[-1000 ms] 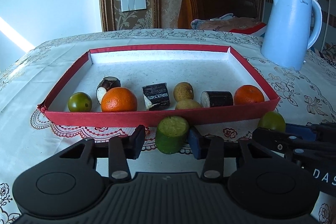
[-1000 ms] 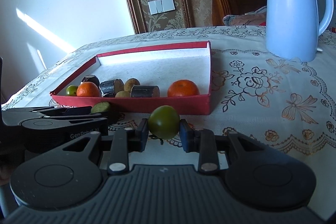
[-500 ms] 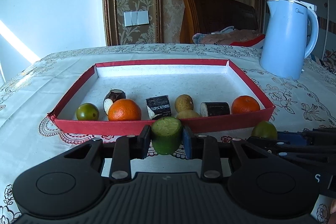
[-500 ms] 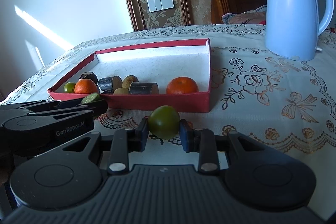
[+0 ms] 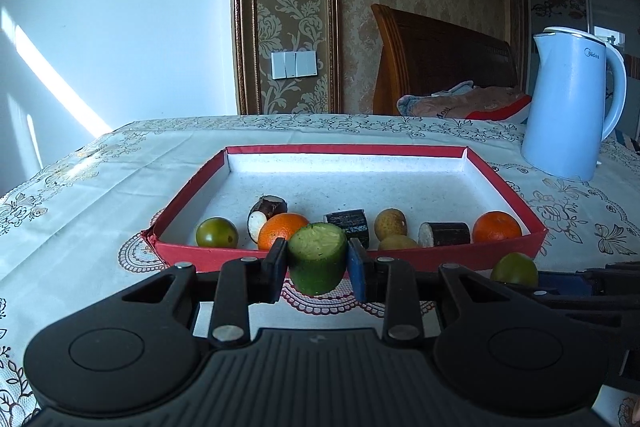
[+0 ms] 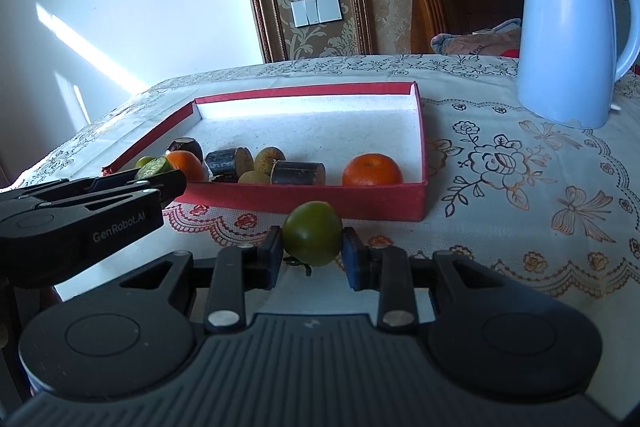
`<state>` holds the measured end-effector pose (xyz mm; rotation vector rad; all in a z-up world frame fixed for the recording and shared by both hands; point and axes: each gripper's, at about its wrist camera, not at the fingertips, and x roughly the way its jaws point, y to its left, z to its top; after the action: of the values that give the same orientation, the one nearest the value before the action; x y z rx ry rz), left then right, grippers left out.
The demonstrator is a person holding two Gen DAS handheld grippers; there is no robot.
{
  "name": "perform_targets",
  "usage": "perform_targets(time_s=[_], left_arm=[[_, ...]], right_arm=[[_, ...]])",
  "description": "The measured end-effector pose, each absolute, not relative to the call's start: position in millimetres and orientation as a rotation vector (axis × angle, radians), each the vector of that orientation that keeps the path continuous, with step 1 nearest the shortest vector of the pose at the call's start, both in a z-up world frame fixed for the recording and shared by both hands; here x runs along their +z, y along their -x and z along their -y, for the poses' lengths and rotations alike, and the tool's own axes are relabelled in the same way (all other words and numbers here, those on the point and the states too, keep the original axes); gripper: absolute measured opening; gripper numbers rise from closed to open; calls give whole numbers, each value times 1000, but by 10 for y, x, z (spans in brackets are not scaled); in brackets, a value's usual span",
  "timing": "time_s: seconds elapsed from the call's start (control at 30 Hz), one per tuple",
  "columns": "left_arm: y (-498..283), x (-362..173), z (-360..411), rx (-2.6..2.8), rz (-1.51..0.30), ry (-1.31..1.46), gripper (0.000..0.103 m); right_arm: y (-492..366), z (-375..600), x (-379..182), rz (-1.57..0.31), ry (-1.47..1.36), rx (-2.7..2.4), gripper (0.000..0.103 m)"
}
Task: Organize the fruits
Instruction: 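Grasp the green cucumber piece with the left tool while the right tool holds the lime, then carry the cucumber piece in the left tool and lime in the right tool over the tray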
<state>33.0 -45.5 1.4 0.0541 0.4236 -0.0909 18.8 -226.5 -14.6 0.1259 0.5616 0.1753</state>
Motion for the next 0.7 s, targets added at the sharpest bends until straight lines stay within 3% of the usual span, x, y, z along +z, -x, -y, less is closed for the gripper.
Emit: perform_targets(time_s=[0.7], left_arm=[[-282, 96, 51, -24, -370, 11, 31]], right_arm=[[-229, 1903, 44, -487, -54, 223, 30]])
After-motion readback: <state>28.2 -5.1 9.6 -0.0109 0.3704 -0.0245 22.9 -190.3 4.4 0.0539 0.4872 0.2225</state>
